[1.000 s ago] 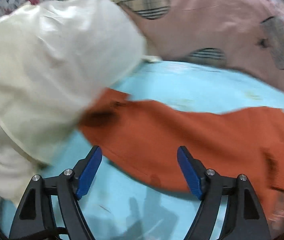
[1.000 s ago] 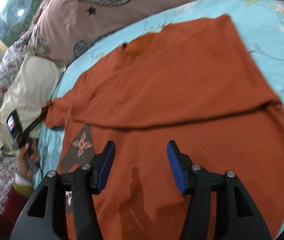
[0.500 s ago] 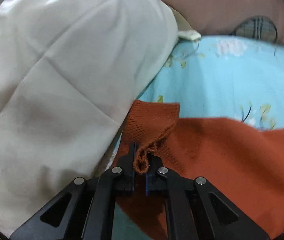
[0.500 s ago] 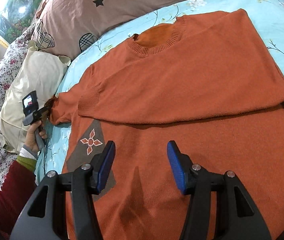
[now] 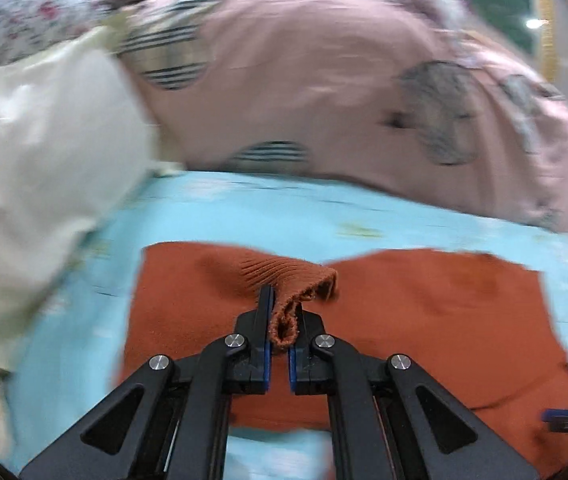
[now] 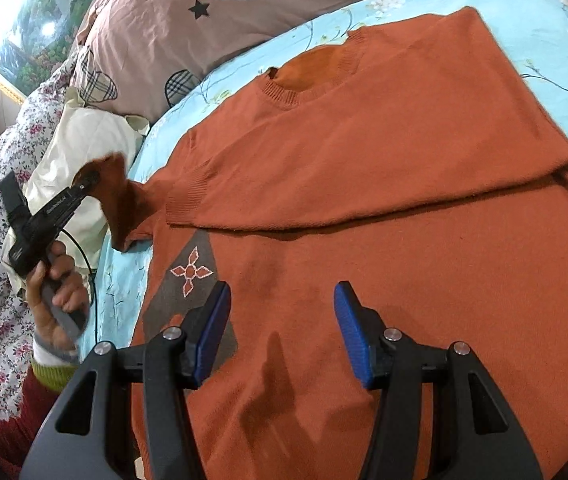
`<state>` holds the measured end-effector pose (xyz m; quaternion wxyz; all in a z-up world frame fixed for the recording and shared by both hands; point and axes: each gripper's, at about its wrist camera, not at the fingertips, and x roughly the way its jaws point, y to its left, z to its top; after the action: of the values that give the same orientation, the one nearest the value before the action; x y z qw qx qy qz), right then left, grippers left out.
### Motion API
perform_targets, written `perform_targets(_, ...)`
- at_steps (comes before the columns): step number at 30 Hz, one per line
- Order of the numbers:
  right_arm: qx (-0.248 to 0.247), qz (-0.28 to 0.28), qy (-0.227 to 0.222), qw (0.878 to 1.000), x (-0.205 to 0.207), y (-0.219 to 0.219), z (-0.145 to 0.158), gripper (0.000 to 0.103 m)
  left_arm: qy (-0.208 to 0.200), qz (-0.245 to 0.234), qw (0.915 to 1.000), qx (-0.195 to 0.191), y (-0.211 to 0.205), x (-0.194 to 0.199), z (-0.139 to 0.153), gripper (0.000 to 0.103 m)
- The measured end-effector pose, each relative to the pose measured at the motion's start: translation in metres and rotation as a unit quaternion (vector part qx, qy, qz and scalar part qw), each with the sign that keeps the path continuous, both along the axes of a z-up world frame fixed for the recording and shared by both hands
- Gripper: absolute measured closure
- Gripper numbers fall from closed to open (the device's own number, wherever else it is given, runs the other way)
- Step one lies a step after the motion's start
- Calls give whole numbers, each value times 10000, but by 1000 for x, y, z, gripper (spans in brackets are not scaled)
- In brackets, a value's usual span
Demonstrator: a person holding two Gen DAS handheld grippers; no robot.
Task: Fold small clothes
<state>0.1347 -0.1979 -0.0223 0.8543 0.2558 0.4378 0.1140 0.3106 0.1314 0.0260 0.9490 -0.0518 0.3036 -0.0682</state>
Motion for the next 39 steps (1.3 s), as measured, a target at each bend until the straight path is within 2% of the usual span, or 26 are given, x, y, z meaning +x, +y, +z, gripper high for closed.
perform_targets(4,86,-267,-48,9996,-8,-20,1,48,37,-741,9963,-445,-84,-12,-2,99)
perform_targets(8,113,-601,-74,9981,-15,-40,1,48,238,-1233,9900,-650,-156,-13,-14,99)
perform_targets(12,151,-912,-46,9957,-20,-60,-1,48,500,-1528,9863,-361,-224,-3,-42,99)
perform_targets(17,242,-1029,-92,9944,-14,-68,2,48,1064,-1625,9808,-149,-258,13,-89,96)
perform_targets(18,254,-1023,-91,9944,-12,-68,2,48,1214,-1653,9786,-172,-257,13,-96,94)
perform_targets(20,316,-961,-104,9948,0,-65,5,42,1296,-1709,9763,-275,-249,3,-102,84)
perform_targets(21,323,-932,-115,9951,4,-62,5,41,1277,-1732,9761,-303,-242,-5,-101,82)
perform_targets(23,363,-849,-123,9956,19,-55,5,38,1198,-1713,9774,-315,-229,-19,-96,67)
perform_targets(25,440,-746,-110,9962,31,-47,5,38,1053,-1598,9810,-316,-209,-36,-89,62)
perform_targets(29,439,-610,23,9972,60,-30,-4,37,868,-1146,9893,-239,-161,-63,-79,62)
perform_targets(33,357,-590,158,9975,86,-18,-19,37,821,-241,9963,-67,-104,-78,-80,62)
perform_targets(35,351,-543,182,9977,99,-11,-25,37,917,265,9953,-170,-74,-79,-87,62)
perform_targets(37,268,-474,149,9984,109,-2,-26,37,1067,490,9928,-255,-57,-74,-94,63)
perform_targets(39,179,-364,135,9991,119,6,-25,43,1210,639,9904,-204,-48,-65,-101,64)
